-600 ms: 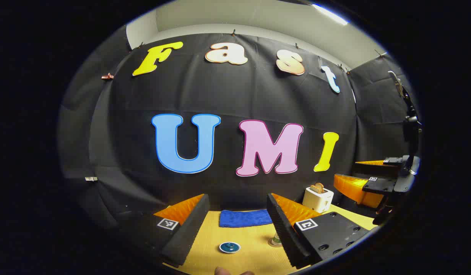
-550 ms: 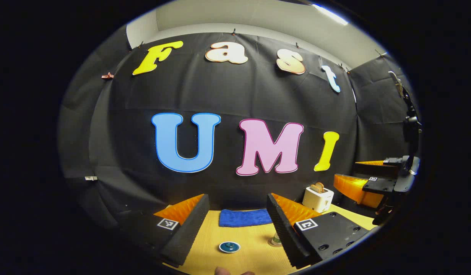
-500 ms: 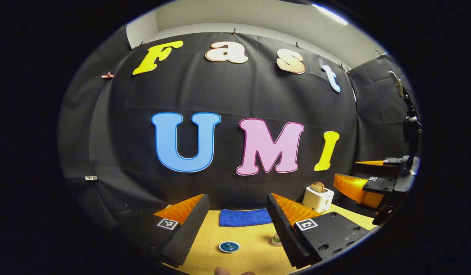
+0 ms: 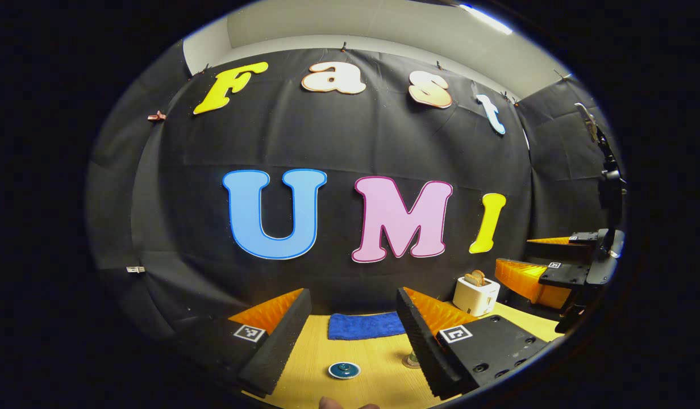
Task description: Open the teacup lid with one hand, grasp the water bottle and pour water into the teacup with the other hand; after pouring, place the water bottle on the coaster and then close the teacup lid.
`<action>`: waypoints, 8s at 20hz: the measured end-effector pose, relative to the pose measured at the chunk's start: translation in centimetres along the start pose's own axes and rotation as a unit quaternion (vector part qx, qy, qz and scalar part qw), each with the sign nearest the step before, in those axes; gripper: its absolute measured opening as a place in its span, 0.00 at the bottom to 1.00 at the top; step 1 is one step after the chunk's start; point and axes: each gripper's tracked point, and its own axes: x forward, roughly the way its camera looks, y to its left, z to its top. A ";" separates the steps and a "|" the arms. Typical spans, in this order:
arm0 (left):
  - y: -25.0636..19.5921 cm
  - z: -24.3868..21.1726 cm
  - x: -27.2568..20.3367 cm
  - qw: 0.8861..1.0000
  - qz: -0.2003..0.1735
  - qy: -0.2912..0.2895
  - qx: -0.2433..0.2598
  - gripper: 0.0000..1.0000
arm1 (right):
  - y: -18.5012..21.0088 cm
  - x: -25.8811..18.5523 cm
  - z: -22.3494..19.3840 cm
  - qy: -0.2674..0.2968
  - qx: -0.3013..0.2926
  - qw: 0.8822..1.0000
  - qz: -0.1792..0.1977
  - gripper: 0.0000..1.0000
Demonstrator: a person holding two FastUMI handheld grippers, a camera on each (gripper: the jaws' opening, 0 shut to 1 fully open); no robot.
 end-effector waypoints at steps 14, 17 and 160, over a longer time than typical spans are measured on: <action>0.6 -13.0 5.8 0.999 0.016 0.032 0.023 0.95 | 1.2 5.0 -12.1 0.029 -0.001 1.000 0.013 0.96; 0.6 -18.2 8.1 0.999 0.016 0.038 0.023 0.95 | 0.3 6.9 -16.1 0.029 0.001 1.000 0.001 0.97; 15.8 -30.4 0.4 0.982 0.158 0.105 -0.020 0.32 | 17.3 18.3 -30.7 -0.068 -0.773 0.618 0.123 0.73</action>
